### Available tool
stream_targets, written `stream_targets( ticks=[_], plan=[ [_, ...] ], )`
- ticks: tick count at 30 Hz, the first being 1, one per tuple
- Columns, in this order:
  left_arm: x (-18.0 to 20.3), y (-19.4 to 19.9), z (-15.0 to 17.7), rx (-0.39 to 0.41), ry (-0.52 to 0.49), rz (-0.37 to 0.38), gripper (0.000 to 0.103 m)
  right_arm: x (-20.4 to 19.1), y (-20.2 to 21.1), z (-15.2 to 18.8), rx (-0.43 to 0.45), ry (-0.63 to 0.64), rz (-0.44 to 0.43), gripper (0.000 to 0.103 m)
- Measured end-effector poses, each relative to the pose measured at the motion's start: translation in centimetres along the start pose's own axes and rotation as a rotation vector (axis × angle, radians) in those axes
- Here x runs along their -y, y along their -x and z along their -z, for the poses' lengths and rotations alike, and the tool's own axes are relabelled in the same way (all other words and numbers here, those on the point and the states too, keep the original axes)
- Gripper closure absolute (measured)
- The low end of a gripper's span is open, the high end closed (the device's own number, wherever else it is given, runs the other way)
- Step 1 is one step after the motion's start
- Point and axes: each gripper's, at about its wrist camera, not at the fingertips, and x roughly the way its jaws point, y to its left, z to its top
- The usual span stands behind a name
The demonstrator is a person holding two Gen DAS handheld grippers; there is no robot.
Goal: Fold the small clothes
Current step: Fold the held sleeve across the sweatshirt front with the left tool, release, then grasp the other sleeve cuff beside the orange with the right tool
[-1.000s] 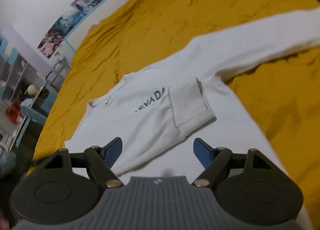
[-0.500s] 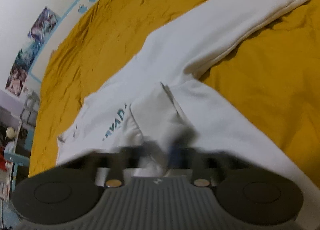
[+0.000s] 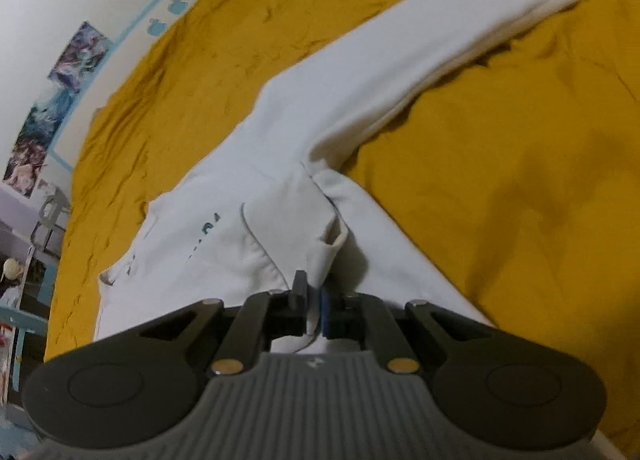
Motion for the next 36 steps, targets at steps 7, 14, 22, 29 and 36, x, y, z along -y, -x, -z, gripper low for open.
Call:
stream_targets(
  ticks=[7,14,22,29,36],
  plan=[
    [-0.1,0.1,-0.2,0.022,-0.043,0.002,0.008,-2.2,2.4,-1.3,0.130,0.196,0.021,0.085],
    [0.4,1.5,-0.8,0.032,0.022,0.073,0.008,-4.5,-3.3,-5.6,0.085,0.368,0.080,0.078],
    [0.9,0.2,0.0,0.007,-0.005,-0.026,0.008,-2.2,-5.2,-6.3,0.019,0.315,0.110,0.103],
    [2.7,1.0,-0.5,-0.024,0.041,-0.027,0.010,3.9,2.5,-11.4,0.220,0.202,0.129,0.100],
    [6.8,1.0,-0.6,-0.027,0.015,0.008,0.010,15.9,5.8,-16.8,0.349,-0.116,0.334,0.072]
  ],
)
